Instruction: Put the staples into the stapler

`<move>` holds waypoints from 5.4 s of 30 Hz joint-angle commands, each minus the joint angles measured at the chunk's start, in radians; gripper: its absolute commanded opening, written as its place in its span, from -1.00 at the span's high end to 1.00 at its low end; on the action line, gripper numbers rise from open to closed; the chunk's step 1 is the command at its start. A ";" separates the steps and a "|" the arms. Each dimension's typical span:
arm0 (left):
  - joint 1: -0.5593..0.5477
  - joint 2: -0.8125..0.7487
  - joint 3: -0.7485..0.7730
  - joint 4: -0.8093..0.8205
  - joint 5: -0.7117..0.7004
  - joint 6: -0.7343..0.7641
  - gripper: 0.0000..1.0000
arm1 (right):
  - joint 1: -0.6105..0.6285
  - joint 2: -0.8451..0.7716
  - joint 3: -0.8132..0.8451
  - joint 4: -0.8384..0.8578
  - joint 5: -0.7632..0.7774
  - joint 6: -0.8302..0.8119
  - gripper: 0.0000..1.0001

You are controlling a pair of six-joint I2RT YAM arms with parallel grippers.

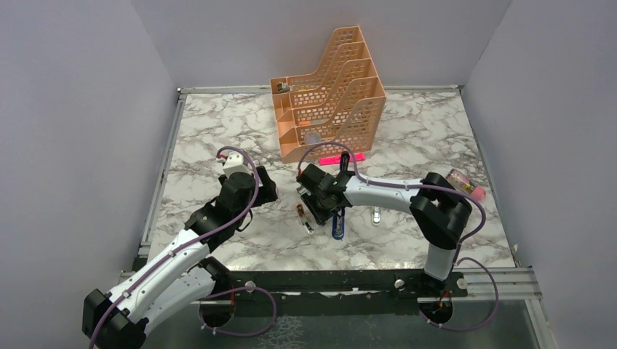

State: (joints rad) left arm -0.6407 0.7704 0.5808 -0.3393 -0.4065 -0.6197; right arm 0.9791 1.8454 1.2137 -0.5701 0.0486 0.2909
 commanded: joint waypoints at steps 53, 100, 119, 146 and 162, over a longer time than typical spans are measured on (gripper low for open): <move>0.004 -0.012 -0.009 0.019 0.031 0.008 -0.64 | 0.047 -0.083 -0.148 0.120 0.165 0.413 0.42; 0.004 -0.002 -0.003 0.014 0.022 0.011 -0.63 | 0.144 -0.167 -0.171 0.296 0.154 0.219 0.58; 0.005 0.006 -0.003 0.015 0.020 0.011 -0.64 | 0.158 -0.122 -0.172 0.324 0.177 0.180 0.58; 0.005 0.006 -0.002 0.013 0.020 0.011 -0.64 | 0.158 -0.092 -0.181 0.323 0.181 0.181 0.58; 0.005 0.008 0.002 0.013 0.021 0.012 -0.64 | 0.158 -0.081 -0.166 0.297 0.204 0.194 0.51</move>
State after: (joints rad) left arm -0.6407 0.7784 0.5800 -0.3386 -0.3859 -0.6193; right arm 1.1313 1.7321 1.0401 -0.2619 0.2169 0.4782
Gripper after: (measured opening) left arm 0.816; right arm 0.244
